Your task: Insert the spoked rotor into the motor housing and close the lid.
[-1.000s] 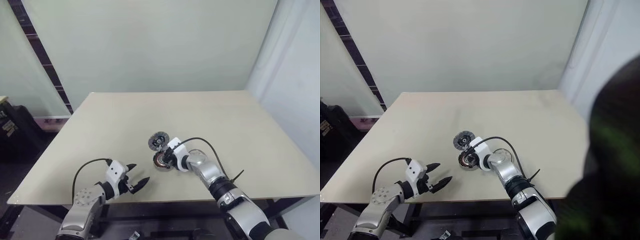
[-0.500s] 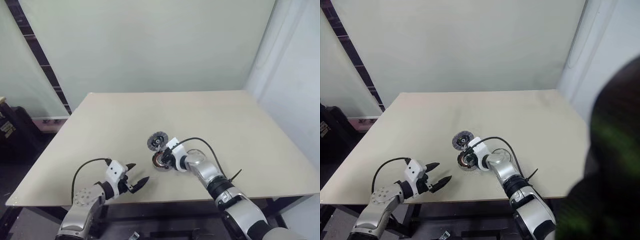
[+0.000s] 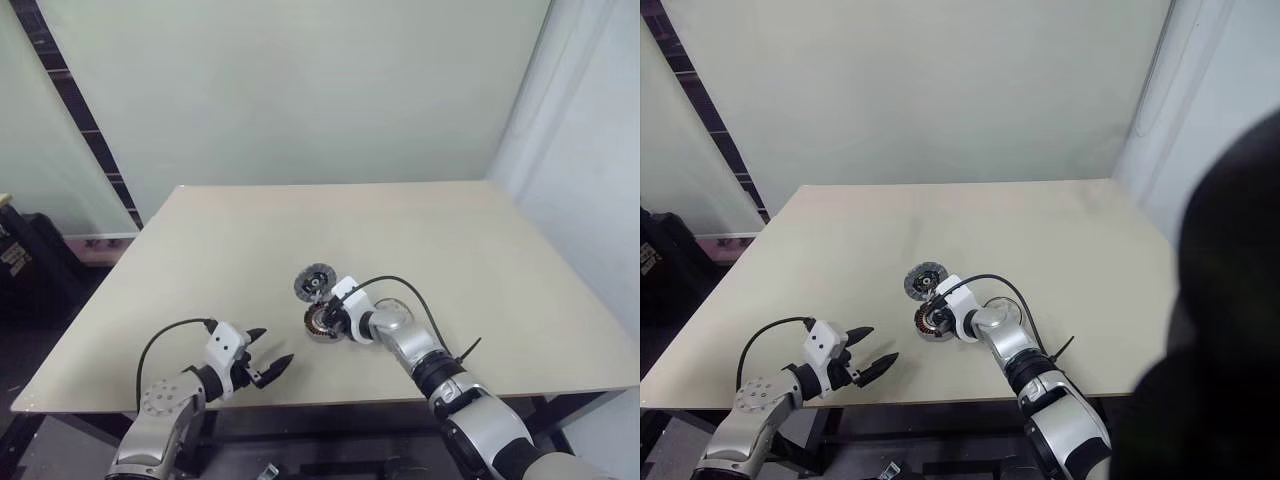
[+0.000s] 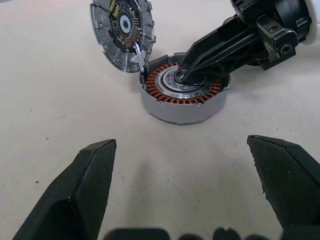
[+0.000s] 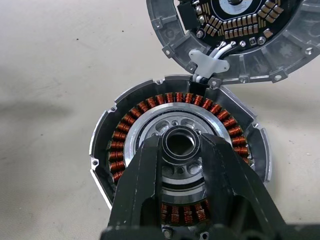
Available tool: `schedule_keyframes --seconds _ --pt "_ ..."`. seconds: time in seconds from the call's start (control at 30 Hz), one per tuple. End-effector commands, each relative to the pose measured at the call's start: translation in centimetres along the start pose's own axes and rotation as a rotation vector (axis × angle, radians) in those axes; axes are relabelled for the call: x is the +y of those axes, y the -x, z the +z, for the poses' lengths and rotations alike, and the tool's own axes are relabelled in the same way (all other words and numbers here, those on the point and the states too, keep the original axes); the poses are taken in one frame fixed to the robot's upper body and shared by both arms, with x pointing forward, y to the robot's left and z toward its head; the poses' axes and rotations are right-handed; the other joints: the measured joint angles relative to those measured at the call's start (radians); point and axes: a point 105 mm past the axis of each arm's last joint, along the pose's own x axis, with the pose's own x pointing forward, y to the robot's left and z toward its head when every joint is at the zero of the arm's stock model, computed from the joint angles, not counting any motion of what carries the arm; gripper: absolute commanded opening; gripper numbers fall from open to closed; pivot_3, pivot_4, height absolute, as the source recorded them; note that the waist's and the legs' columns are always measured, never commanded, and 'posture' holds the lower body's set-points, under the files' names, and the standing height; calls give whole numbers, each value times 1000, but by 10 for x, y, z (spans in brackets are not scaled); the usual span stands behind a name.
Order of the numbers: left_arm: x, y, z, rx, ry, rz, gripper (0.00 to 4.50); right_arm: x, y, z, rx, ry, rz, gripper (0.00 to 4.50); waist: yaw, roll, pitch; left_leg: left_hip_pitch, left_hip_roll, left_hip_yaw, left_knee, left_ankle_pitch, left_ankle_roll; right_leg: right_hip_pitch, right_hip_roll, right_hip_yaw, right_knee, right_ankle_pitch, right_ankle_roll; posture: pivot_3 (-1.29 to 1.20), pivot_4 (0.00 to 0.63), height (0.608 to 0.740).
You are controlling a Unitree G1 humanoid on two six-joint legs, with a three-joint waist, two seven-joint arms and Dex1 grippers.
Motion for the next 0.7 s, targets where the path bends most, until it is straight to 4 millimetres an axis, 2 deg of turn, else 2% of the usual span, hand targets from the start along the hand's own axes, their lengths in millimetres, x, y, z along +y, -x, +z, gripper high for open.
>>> schedule_keyframes --seconds 0.03,0.7 --pt "4 2 18 -54 -48 13 4500 -2 0 20 -51 27 -3 799 0 0 0 0 0 0 0 0 0 0 0 0 0 0 0 0 0 740" --pt "5 2 19 -54 -48 14 4500 -2 -1 13 -19 43 -10 799 0 0 0 1 0 0 0 0 0 0 0 0 1 0 0 0 0 740"
